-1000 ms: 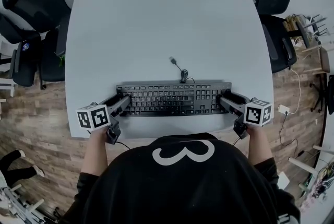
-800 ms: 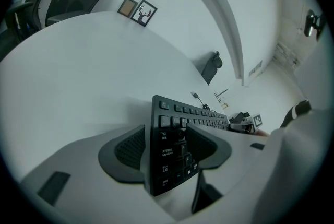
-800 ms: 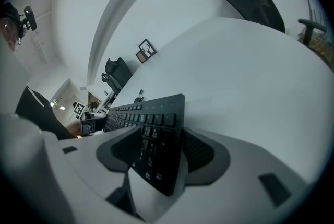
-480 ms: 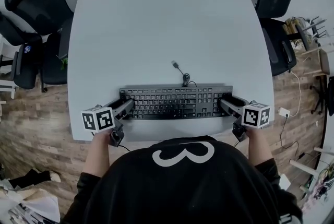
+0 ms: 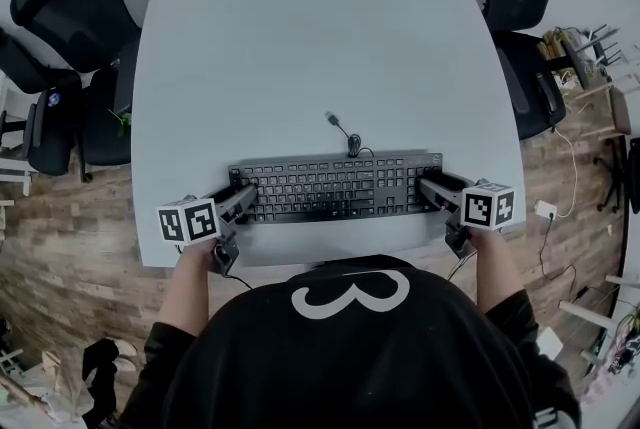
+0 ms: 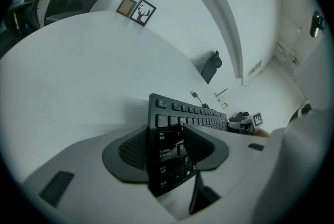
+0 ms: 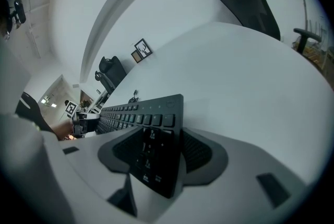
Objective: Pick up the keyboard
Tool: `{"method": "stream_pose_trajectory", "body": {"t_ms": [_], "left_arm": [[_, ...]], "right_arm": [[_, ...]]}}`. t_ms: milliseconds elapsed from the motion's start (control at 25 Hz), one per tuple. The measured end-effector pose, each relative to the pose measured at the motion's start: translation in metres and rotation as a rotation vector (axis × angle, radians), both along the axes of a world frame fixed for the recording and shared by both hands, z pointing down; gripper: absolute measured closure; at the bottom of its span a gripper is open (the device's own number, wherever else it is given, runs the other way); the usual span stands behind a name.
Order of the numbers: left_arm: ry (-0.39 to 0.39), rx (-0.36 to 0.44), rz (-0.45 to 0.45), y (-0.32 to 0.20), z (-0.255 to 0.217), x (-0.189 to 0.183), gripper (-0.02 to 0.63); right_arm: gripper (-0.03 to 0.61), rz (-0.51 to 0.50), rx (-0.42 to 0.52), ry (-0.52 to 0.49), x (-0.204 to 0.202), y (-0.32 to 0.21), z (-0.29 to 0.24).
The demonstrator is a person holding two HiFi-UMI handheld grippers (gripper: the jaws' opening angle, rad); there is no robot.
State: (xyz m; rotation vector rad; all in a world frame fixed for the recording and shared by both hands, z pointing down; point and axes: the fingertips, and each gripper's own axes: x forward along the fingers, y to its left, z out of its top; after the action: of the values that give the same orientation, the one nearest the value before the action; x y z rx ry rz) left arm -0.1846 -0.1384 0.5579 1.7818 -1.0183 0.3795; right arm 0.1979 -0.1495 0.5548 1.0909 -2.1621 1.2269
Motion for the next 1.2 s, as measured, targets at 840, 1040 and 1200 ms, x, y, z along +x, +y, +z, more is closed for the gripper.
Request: {"method": "stream_pose_trajectory", "body": {"t_ms": [840, 1040, 1200], "left_arm": [[0.003, -0.004, -0.06, 0.007, -0.006, -0.005, 0.403], [0.016, 0.036, -0.079, 0.012, -0.023, -0.009, 0.403], [0.027, 0.088, -0.094, 0.017, -0.043, -0.013, 0.403]], "right_arm": [[0.367, 0.003, 0.031, 0.013, -0.004, -0.005, -0.018], [0.365, -0.012, 0.093, 0.006, -0.01, -0.003, -0.042], [0.367, -0.02, 0.16, 0.0, -0.016, 0.001, -0.067]]}}
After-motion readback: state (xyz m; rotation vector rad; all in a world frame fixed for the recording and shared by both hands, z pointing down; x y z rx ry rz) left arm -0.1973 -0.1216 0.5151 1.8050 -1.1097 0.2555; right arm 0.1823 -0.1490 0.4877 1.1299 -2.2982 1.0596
